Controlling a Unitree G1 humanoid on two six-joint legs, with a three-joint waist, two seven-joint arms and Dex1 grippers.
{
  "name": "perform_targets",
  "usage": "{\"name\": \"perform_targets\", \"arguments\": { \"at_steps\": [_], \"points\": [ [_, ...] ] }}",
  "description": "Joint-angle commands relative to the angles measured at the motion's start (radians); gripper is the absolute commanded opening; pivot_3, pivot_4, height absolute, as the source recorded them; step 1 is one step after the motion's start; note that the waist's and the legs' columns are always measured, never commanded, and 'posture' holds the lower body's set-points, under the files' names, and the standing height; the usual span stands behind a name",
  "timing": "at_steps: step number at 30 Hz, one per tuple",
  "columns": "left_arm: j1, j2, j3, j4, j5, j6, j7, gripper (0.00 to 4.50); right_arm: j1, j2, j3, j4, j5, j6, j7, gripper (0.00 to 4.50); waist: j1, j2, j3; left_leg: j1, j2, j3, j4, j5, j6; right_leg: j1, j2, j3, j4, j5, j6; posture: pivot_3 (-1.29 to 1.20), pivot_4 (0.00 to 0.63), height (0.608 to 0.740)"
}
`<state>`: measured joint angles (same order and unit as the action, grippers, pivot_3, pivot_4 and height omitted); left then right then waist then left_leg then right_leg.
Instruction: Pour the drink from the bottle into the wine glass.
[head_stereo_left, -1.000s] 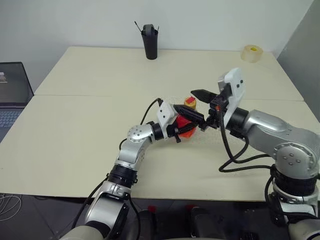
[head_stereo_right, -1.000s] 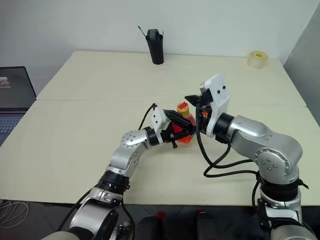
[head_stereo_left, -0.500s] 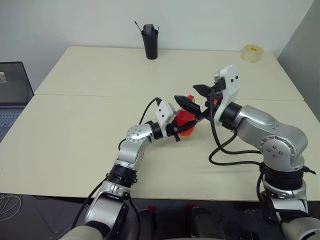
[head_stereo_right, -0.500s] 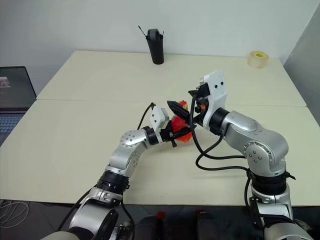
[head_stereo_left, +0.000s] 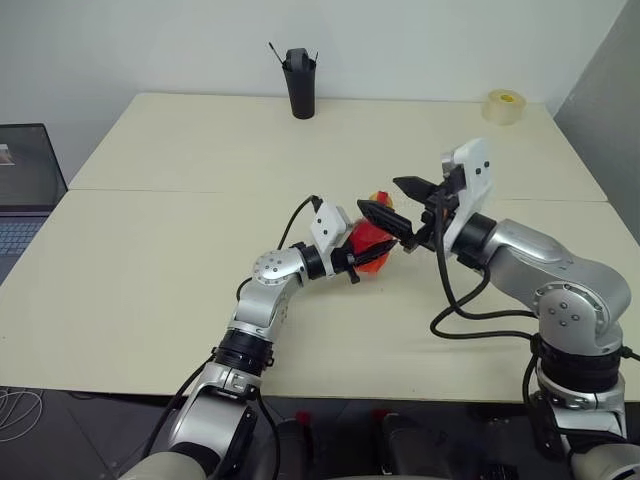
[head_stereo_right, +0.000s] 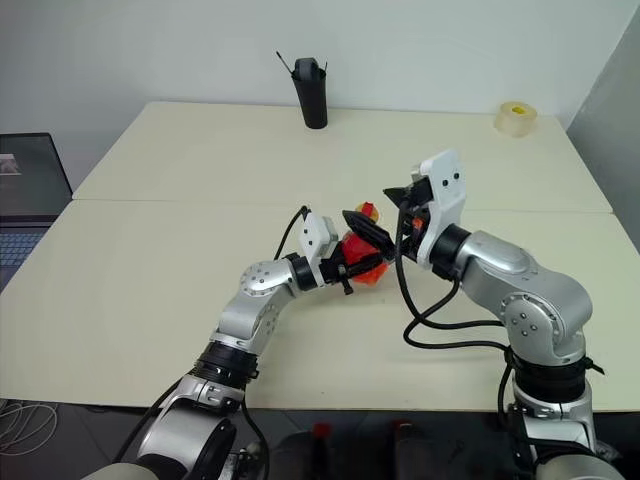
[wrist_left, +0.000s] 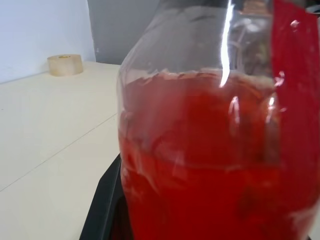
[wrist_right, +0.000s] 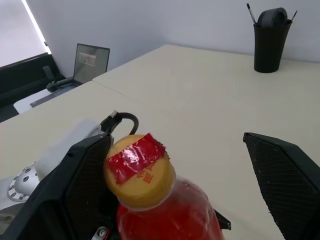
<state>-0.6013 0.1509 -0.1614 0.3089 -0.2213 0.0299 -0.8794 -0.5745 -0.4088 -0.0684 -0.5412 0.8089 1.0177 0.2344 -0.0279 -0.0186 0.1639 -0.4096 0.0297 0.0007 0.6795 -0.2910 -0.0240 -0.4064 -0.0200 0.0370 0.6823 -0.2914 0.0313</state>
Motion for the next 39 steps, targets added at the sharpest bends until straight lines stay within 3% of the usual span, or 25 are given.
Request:
{"name": "perform_targets", "arguments": {
  "at_steps": [1, 8, 9, 11, 19, 25, 30, 35, 39],
  "points": [
    [-0.022, -0.006, 0.006, -0.038, -0.007, -0.028, 0.002, 1.42, 0.003, -0.01, -0.039, -0.061, 0.042, 0.016, -0.007, 4.5, 0.0, 0.0, 0.0, 0.0, 0.0, 0.0, 0.0, 0.0, 0.0, 0.0, 0.0, 0.0, 0.0, 0.0, 0.0, 0.0, 0.15, 0.74],
    [-0.034, -0.007, 0.008, -0.024, -0.005, -0.032, 0.0, 1.42, 0.012, -0.016, -0.042, -0.081, 0.067, 0.034, -0.016, 4.5, 0.0, 0.0, 0.0, 0.0, 0.0, 0.0, 0.0, 0.0, 0.0, 0.0, 0.0, 0.0, 0.0, 0.0, 0.0, 0.0, 0.15, 0.74],
    [-0.034, -0.007, 0.009, -0.023, -0.005, -0.032, 0.0, 1.42, 0.011, -0.014, -0.041, -0.081, 0.069, 0.033, -0.017, 4.33, 0.0, 0.0, 0.0, 0.0, 0.0, 0.0, 0.0, 0.0, 0.0, 0.0, 0.0, 0.0, 0.0, 0.0, 0.0, 0.0, 0.15, 0.74],
    [-0.034, -0.007, 0.009, -0.024, -0.005, -0.032, 0.0, 1.42, 0.01, -0.011, -0.039, -0.082, 0.073, 0.032, -0.02, 3.91, 0.0, 0.0, 0.0, 0.0, 0.0, 0.0, 0.0, 0.0, 0.0, 0.0, 0.0, 0.0, 0.0, 0.0, 0.0, 0.0, 0.15, 0.74],
    [-0.032, -0.006, 0.01, -0.024, -0.002, -0.033, 0.007, 1.42, 0.008, -0.016, -0.041, -0.078, 0.086, 0.028, -0.024, 1.17, 0.0, 0.0, 0.0, 0.0, 0.0, 0.0, 0.0, 0.0, 0.0, 0.0, 0.0, 0.0, 0.0, 0.0, 0.0, 0.0, 0.15, 0.74],
    [-0.032, -0.001, 0.012, -0.022, -0.002, -0.035, 0.008, 1.42, 0.022, -0.078, -0.078, -0.075, 0.108, 0.033, 0.023, 1.15, 0.0, 0.0, 0.0, 0.0, 0.0, 0.0, 0.0, 0.0, 0.0, 0.0, 0.0, 0.0, 0.0, 0.0, 0.0, 0.0, 0.15, 0.74],
    [-0.03, 0.003, 0.009, -0.022, 0.0, -0.033, 0.007, 1.42, 0.075, -0.197, -0.218, -0.057, 0.162, 0.035, 0.067, 1.15, 0.002, 0.0, 0.0, 0.0, 0.0, 0.0, 0.0, 0.0, 0.0, 0.0, 0.0, 0.0, 0.0, 0.0, 0.0, 0.0, 0.15, 0.74],
    [-0.026, 0.01, 0.012, -0.023, -0.003, -0.033, 0.0, 1.42, 0.341, -0.355, -0.354, -0.051, 0.059, 0.05, 0.072, 1.15, 0.014, 0.0, 0.0, -0.001, -0.001, 0.0, 0.0, 0.0, 0.0, 0.001, 0.0, -0.001, -0.001, 0.0, 0.0, 0.0, 0.15, 0.74],
    [-0.032, 0.008, 0.011, -0.02, -0.008, -0.03, -0.006, 1.42, 0.533, -0.344, -0.413, -0.025, -0.045, -0.007, 0.03, 1.15, 0.017, 0.0, 0.0, 0.001, -0.001, 0.003, 0.0, 0.0, 0.0, 0.001, 0.001, 0.002, 0.0, 0.0, 0.0, 0.0, 0.15, 0.74]
  ]
}}
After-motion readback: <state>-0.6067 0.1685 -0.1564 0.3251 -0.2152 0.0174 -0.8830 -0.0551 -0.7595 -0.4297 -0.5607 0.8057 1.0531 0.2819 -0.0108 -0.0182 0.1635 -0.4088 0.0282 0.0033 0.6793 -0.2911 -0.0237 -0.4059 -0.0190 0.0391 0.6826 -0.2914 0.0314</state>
